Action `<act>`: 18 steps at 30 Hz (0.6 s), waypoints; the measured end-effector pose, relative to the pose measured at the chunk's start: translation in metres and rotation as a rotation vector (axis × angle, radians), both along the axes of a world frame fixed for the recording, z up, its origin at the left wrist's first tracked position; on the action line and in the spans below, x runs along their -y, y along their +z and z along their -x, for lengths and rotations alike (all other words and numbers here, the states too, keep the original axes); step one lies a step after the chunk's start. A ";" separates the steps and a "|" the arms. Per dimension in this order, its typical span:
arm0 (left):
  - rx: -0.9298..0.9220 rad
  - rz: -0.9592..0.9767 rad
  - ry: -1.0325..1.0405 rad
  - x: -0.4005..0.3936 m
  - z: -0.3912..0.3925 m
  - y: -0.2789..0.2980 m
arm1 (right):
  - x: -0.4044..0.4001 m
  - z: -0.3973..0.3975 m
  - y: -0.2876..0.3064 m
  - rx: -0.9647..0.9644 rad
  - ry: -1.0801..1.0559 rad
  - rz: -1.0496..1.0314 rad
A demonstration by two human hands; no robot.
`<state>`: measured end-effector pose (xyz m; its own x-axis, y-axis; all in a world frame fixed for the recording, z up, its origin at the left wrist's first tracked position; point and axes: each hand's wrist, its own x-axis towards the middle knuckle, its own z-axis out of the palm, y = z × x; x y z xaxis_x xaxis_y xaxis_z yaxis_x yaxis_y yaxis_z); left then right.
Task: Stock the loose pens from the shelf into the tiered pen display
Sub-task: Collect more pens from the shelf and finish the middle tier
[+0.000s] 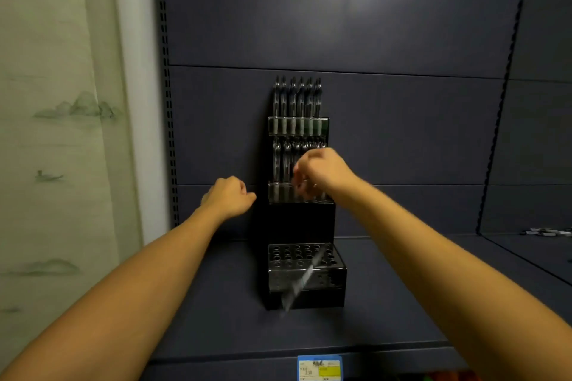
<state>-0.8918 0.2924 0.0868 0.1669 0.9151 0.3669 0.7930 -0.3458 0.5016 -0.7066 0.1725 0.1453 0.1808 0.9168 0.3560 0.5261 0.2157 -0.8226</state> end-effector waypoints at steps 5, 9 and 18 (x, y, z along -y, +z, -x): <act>-0.063 0.034 0.093 0.009 -0.010 -0.036 | 0.017 0.024 -0.121 0.747 -0.086 -0.049; -0.069 0.046 0.091 0.005 -0.004 -0.039 | 0.001 0.010 -0.116 0.682 -0.078 -0.143; -0.149 0.030 0.097 -0.001 0.007 -0.033 | -0.016 -0.014 -0.053 0.732 0.043 -0.153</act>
